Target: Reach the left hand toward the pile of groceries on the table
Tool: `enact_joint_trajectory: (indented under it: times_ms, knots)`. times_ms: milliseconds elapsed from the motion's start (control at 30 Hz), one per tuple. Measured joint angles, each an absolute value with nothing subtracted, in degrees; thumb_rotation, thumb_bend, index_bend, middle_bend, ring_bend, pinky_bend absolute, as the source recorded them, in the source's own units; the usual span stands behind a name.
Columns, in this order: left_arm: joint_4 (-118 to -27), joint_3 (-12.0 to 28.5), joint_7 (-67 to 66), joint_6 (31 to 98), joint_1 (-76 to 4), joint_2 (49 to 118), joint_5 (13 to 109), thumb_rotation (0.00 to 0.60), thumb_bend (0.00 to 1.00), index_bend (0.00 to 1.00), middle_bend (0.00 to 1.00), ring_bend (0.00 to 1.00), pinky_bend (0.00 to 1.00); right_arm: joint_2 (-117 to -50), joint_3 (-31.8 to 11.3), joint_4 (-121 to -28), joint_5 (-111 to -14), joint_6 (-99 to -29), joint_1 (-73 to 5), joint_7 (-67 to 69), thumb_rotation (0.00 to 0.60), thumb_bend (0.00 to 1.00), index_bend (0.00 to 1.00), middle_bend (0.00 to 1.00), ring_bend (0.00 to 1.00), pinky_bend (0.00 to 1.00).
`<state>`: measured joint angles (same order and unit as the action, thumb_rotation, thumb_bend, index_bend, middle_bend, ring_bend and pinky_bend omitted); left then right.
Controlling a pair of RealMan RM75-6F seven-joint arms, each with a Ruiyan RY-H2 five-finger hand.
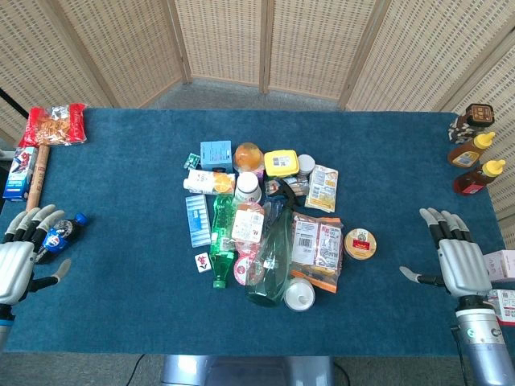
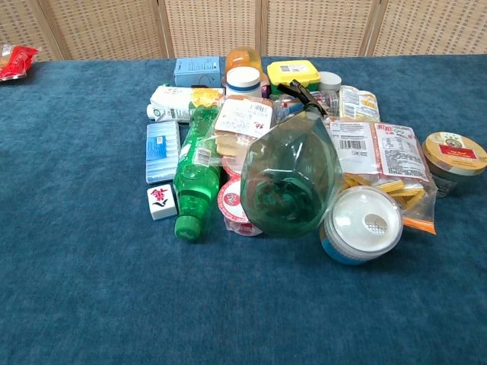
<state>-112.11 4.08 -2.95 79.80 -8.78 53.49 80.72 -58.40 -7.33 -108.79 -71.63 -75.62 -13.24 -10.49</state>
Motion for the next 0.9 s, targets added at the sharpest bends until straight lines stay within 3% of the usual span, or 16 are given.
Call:
enact_joint_trajectory:
  times_ms: [900]
  knots:
    - [-112.26, 3.59, -3.0, 75.94, -11.29, 52.62, 82.28, 0.6, 0.38, 0.1, 0.0, 0.0, 0.0, -57.21, -7.17, -110.39, -73.0, -76.44, -12.3, -9.67, 0.497, 0.03, 0.0, 0.03, 0.0, 0.0]
